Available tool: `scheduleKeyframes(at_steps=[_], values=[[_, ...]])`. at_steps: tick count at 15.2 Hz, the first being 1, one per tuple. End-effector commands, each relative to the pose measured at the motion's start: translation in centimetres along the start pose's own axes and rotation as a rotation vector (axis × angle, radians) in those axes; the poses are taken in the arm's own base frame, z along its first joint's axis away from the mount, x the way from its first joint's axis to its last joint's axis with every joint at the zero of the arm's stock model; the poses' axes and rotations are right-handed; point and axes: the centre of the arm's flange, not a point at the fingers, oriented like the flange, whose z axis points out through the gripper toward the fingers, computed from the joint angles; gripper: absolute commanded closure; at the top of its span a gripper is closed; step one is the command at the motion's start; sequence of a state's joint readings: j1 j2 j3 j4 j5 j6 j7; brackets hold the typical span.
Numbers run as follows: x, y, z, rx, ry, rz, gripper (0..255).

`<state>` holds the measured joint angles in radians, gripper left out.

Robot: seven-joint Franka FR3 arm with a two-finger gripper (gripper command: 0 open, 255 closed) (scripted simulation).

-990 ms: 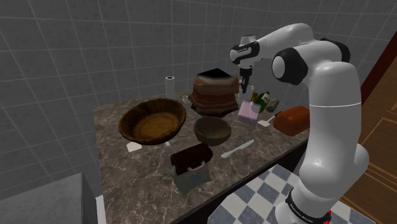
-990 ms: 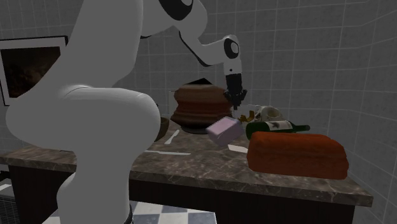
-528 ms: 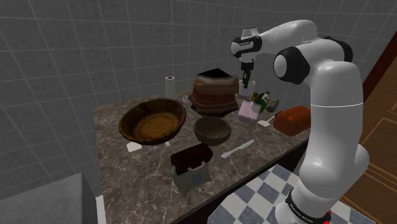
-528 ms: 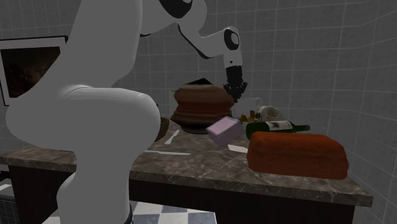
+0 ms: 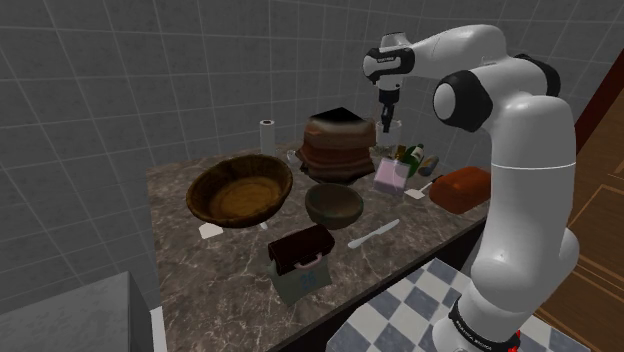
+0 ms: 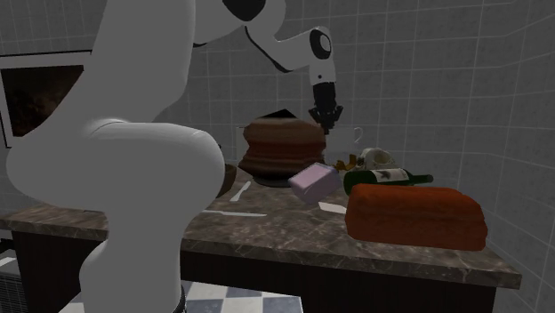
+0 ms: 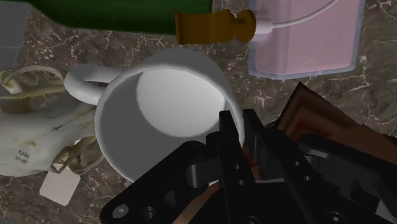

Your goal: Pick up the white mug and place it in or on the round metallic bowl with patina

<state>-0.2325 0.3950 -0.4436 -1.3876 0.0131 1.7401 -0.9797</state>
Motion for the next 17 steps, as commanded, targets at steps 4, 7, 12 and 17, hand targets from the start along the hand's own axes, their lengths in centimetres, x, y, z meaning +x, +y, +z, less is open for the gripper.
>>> scheduleKeyframes(at_steps=[4, 7, 12, 17], values=[[0.5, -6.5, -0.9, 0.000, 0.000, 0.000, 255], [0.9, -10.4, -1.3, 0.000, 0.000, 0.000, 255], [1.6, -16.9, -2.1, 0.000, 0.000, 0.000, 255], [2.2, -23.4, -2.9, 0.000, 0.000, 0.000, 255]])
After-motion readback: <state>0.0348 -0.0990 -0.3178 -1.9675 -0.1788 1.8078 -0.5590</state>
